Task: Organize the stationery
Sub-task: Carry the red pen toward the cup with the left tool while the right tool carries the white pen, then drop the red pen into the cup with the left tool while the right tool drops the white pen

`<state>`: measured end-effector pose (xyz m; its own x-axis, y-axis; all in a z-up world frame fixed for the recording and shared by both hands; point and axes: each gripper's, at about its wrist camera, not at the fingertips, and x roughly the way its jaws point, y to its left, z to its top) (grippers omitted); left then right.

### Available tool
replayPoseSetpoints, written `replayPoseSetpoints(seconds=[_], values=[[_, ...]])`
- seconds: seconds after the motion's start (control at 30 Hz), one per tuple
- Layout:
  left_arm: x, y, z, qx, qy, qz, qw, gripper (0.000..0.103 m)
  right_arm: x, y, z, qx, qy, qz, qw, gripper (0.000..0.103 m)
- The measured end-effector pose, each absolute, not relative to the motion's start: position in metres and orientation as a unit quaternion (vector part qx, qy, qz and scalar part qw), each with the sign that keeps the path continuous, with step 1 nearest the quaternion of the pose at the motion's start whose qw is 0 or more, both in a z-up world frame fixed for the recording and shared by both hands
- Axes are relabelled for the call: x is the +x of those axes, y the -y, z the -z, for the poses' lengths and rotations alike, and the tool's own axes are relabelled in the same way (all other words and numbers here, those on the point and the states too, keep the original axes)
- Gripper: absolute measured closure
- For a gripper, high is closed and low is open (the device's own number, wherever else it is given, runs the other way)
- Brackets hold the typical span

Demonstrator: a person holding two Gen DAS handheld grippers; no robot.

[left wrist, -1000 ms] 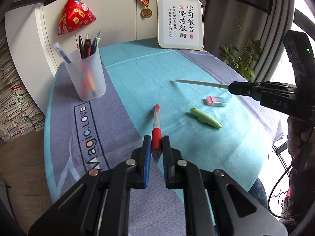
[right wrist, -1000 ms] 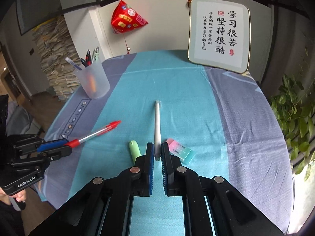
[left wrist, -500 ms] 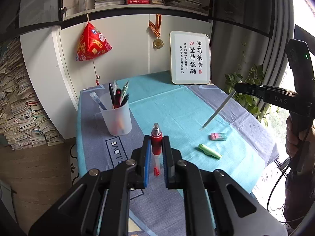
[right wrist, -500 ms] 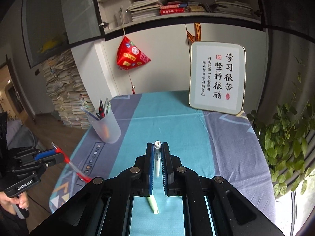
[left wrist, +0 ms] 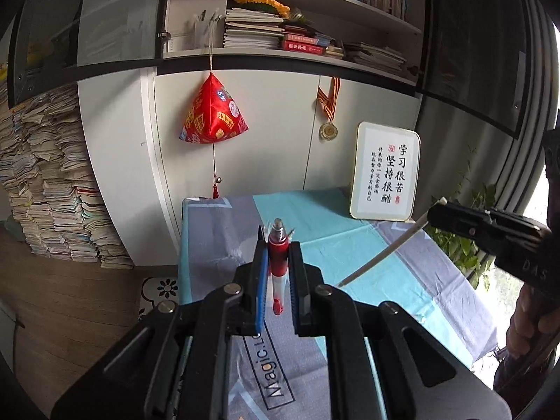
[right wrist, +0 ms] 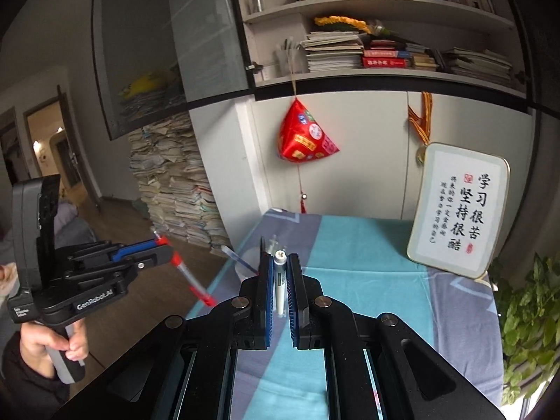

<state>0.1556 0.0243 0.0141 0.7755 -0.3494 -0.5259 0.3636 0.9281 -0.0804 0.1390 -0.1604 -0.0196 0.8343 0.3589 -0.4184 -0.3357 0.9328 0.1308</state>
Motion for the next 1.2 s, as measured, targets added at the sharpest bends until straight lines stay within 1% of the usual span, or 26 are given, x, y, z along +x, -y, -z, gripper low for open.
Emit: replayPoseSetpoints(seconds=[0.1, 0.2, 0.5, 0.77, 1.03, 1.2], values=[[0.172, -0.019, -0.020, 0.009, -0.262, 0.173, 0.949, 0.094, 0.148, 0.150, 0.017, 0.035, -0.221, -0.189, 0.956, 0.094], [0.190, -0.014, -0.015, -0.001, -0.264, 0.167, 0.950, 0.094, 0.159, 0.147, 0.017, 0.047, -0.218, -0.188, 0.956, 0.094], [0.227, -0.017, 0.031, -0.002, -0.303, 0.152, 0.941, 0.094, 0.199, 0.138, 0.016, 0.070, -0.222, -0.186, 0.955, 0.094], [0.234, -0.023, 0.047, -0.005, -0.321, 0.154, 0.934, 0.094, 0.224, 0.121, 0.038, 0.071, -0.244, -0.192, 0.948, 0.094], [0.235, -0.028, 0.044, -0.015, -0.321, 0.159, 0.934, 0.094, 0.222, 0.110, 0.016, 0.061, -0.218, -0.184, 0.956, 0.094], [0.238, -0.028, 0.053, -0.016, -0.323, 0.161, 0.932, 0.094, 0.230, 0.099, 0.031, 0.042, -0.233, -0.169, 0.957, 0.094]])
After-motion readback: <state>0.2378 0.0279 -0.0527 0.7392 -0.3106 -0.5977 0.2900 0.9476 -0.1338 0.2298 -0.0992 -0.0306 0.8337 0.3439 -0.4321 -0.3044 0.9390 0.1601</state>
